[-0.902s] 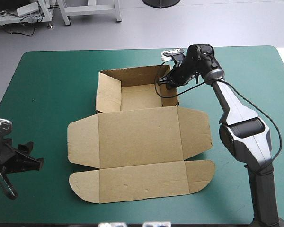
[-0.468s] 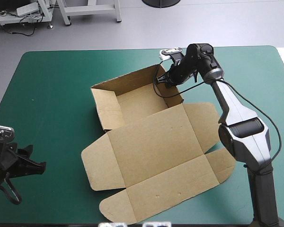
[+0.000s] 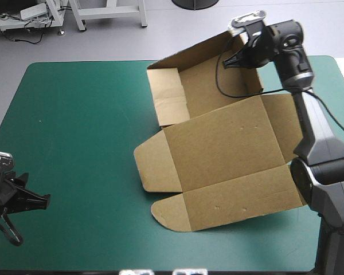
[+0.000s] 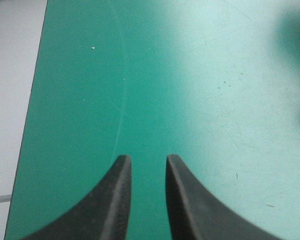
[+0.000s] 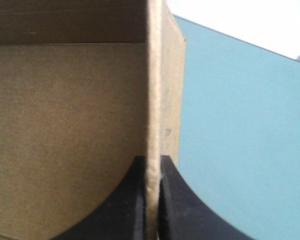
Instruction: Fold the box
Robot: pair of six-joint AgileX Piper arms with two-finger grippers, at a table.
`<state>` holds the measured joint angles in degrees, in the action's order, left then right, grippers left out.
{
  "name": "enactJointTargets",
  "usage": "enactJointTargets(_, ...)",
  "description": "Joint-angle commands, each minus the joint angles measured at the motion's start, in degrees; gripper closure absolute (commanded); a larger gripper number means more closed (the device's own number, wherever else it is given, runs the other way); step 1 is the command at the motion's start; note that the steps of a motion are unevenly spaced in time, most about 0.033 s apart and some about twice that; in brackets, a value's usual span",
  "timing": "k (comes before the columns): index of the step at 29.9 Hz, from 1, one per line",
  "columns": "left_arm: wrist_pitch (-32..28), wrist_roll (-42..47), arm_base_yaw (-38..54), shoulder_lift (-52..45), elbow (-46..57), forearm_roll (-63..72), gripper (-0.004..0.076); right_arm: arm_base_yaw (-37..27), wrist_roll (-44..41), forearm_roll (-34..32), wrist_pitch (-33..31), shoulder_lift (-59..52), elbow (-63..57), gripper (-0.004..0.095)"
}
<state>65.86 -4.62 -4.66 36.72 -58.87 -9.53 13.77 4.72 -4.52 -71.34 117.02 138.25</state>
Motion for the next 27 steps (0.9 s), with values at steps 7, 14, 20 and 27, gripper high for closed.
enactJointTargets(7, -6.94, 0.85, -0.15, 0.67, -1.31, 0.03, 0.0552, -17.62, -1.57, -0.2, -0.34, -10.84, -1.31, 0.0927)
enactJointTargets(14, -7.35, 1.91, -0.15, 3.16, -1.31, 0.56, 0.0552, -31.84, -1.19, 5.12, -0.34, -11.76, -14.56, 0.0927)
enactJointTargets(20, -9.53, 2.03, -0.15, 4.08, -1.31, 3.98, 0.0552, -37.1, -0.05, 5.28, 3.79, -11.76, -24.55, 0.0927)
enactJointTargets(27, -9.66, 2.03, -0.15, 4.83, -1.31, 6.63, 0.0552, -38.0, 1.77, 6.72, 10.64, -11.4, -35.65, 0.0927)
